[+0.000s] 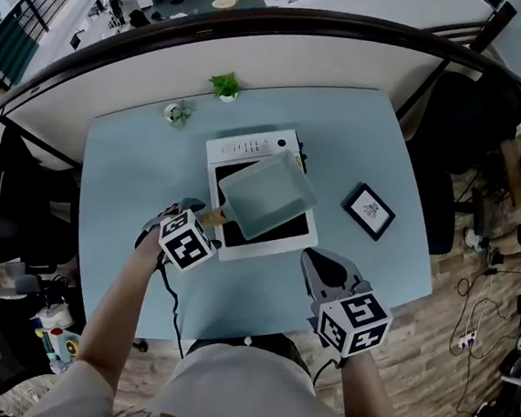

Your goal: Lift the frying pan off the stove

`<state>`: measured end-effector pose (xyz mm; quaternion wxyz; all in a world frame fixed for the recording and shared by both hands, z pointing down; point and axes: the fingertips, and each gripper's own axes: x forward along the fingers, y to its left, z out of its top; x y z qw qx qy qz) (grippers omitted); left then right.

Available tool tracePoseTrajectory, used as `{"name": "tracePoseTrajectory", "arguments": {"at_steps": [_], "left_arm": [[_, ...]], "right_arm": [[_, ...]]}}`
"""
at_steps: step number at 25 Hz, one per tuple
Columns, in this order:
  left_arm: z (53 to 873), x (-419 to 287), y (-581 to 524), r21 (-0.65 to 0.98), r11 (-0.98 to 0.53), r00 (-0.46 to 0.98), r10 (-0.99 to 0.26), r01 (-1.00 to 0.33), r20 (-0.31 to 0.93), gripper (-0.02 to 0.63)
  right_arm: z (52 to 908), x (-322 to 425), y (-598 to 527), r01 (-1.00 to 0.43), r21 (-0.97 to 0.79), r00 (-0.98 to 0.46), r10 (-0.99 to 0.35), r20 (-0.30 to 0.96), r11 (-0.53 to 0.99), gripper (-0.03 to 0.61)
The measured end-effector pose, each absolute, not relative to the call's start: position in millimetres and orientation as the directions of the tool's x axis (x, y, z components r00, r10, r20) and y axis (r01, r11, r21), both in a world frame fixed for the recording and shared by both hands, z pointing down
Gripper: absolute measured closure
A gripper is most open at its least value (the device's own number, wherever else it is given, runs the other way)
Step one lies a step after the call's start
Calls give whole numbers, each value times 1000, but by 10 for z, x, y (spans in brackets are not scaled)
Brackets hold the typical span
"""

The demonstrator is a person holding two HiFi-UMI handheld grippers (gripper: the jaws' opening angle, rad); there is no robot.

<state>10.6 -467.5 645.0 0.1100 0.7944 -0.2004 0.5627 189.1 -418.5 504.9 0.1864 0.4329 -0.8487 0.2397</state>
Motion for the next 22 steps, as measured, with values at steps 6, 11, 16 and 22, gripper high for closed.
{"name": "tracePoseTrajectory", "arguments": {"at_steps": [6,11,16,22], "left_arm": [[6712,86,-4644,-3,-900,255,-126,-437,959,232],[6713,72,-4691,-45,-886,232,-169,-461,958,404],[6681,109,-4650,-27,-844,242,-184,-536,953,483],[6556,75,-4481,-67,-798,207,-235,-599,950,483]], "right_arm": [[5247,1885,-4135,-826,-257,-550,-618,562,501,575],[5370,1928,-4080,-831,-271,-544,-604,583,486,575],[5381,1980,-4056,-832,-277,-544,-608,579,481,575],[5171,2194,-4110,-850,-265,-522,-657,545,456,575]]}}
